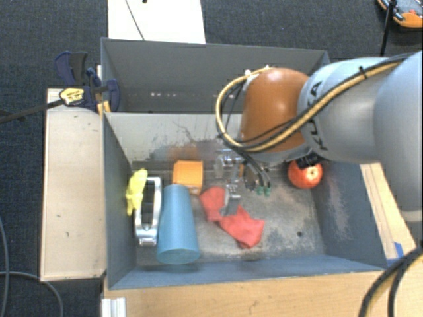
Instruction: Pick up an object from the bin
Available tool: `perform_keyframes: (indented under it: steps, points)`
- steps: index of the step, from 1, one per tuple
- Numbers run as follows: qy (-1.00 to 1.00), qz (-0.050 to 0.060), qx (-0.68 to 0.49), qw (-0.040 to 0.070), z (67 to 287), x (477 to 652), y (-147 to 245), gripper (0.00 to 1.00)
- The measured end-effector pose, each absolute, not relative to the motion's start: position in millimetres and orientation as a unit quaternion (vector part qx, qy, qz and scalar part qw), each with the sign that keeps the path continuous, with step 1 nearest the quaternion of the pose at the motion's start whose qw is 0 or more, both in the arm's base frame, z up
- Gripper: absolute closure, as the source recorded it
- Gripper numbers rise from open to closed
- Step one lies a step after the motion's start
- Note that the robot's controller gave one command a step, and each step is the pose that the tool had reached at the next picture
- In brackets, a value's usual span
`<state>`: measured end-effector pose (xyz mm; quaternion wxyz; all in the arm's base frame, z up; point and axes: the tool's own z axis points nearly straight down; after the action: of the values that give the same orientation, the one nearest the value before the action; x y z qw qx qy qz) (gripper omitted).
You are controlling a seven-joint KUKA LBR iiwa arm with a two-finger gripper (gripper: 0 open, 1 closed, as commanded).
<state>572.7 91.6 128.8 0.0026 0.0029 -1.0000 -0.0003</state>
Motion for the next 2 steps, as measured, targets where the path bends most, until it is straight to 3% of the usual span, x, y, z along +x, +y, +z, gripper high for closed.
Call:
perform_keyframes:
  steps: [1,2]
  points:
    - [-1.000,-0.001,0.002,-0.001,133.5,574.6,91.1,0.00]
    - [-0.999,-0.001,-0.044,-0.002,81.1,549.0,87.4,0.00]
